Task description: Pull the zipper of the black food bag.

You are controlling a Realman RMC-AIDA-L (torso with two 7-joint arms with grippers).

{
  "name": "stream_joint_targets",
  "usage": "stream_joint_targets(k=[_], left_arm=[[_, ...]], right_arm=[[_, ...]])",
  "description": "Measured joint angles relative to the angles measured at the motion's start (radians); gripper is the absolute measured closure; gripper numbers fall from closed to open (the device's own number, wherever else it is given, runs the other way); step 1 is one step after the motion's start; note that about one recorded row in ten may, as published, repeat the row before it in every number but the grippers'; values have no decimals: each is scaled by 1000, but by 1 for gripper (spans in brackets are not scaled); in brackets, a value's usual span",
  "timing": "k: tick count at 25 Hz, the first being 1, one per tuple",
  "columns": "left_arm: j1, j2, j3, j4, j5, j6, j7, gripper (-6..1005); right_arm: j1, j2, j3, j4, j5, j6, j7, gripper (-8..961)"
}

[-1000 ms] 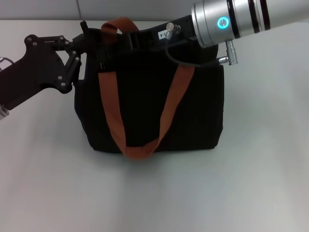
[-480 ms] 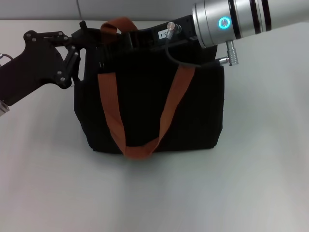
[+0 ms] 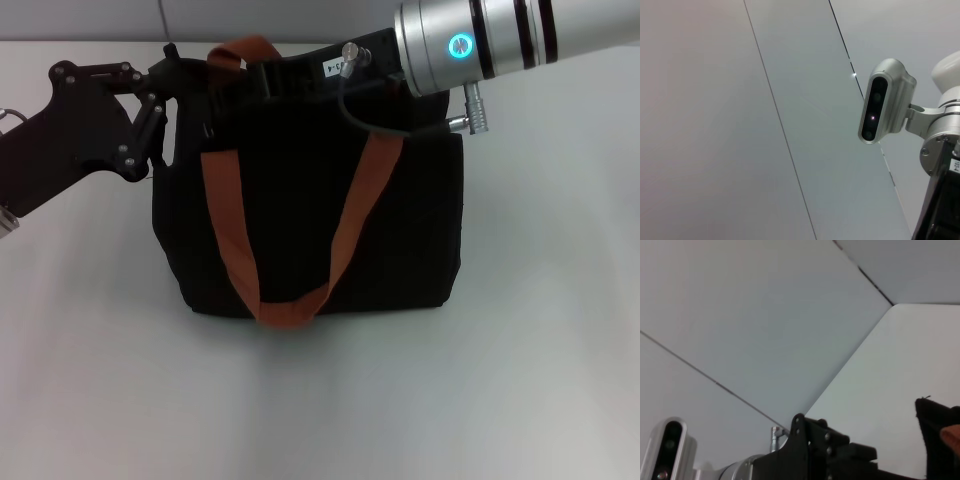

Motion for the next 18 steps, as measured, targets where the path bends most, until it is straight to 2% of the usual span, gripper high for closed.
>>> stream_joint_targets(k=[18], left_arm=[[-2,0,1,1,-7,3,0,975]], right_arm=[[3,0,-7,0,-7,14,-4,679]])
